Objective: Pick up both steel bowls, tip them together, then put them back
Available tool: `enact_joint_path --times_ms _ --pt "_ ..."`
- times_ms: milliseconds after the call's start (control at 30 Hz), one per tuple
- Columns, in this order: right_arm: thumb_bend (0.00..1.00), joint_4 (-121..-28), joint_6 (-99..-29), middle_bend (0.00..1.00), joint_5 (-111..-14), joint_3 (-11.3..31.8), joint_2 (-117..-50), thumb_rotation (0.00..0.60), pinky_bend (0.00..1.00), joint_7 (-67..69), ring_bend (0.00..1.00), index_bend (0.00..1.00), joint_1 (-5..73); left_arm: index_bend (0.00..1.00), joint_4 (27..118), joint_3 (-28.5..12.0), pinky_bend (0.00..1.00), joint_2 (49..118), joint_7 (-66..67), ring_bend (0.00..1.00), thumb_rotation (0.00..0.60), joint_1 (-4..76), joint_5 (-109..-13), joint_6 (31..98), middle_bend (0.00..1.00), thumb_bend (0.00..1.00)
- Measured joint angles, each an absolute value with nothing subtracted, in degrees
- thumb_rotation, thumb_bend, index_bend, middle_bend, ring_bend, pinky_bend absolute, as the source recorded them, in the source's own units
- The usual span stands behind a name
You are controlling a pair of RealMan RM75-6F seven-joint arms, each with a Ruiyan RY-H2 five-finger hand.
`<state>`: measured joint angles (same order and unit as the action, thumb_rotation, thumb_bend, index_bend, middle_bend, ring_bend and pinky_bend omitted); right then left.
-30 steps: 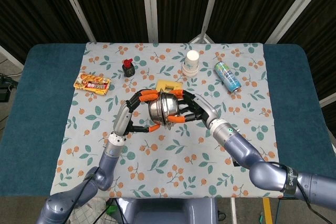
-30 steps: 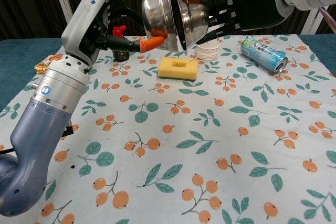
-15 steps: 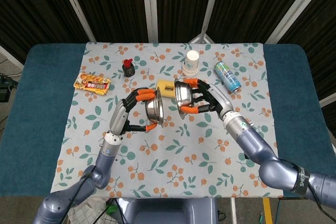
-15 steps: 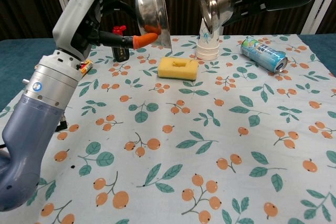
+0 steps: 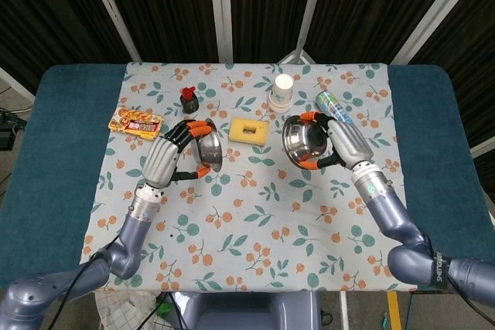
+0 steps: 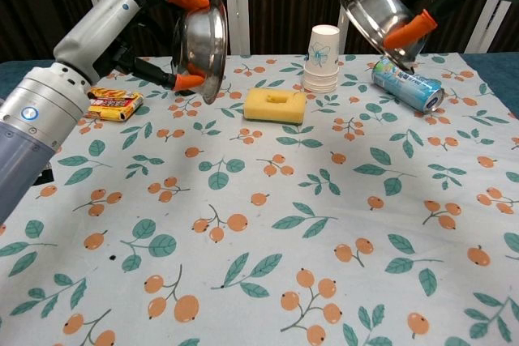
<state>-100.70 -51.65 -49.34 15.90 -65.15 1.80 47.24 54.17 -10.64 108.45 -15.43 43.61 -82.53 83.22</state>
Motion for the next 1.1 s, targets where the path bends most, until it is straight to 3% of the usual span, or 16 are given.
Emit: enact_joint_path --times_ms 200,400,733,1100 --pt "0.22 -95.24 -53.27 0.28 -57.17 10.42 -67.83 0.600 0.47 -8.56 0.45 0.45 47.21 0.42 77.01 -11.95 0.43 98.28 7.34 0.19 0.600 41.52 -67.30 72.46 0.27 0.09" --pt "0.22 -89.56 -54.59 0.28 -61.16 6.56 -71.72 0.600 0.47 -17.44 0.44 0.45 47.18 0.41 87.16 -13.49 0.43 91.90 23.95 0.19 0.600 41.40 -48.55 65.16 0.27 0.09" --pt "0.22 -83.43 -54.43 0.28 -62.97 4.18 -76.98 0.600 0.43 -24.14 0.41 0.45 47.02 0.39 92.78 -15.52 0.43 89.31 37.88 0.19 0.600 45.75 -31.27 62.85 0.26 0.09" --pt "0.22 -81.44 -51.26 0.28 -59.72 3.45 -79.65 0.600 0.35 -29.12 0.33 0.45 47.17 0.37 91.01 -17.53 0.43 91.18 37.80 0.19 0.600 48.50 -29.04 63.90 0.24 0.07"
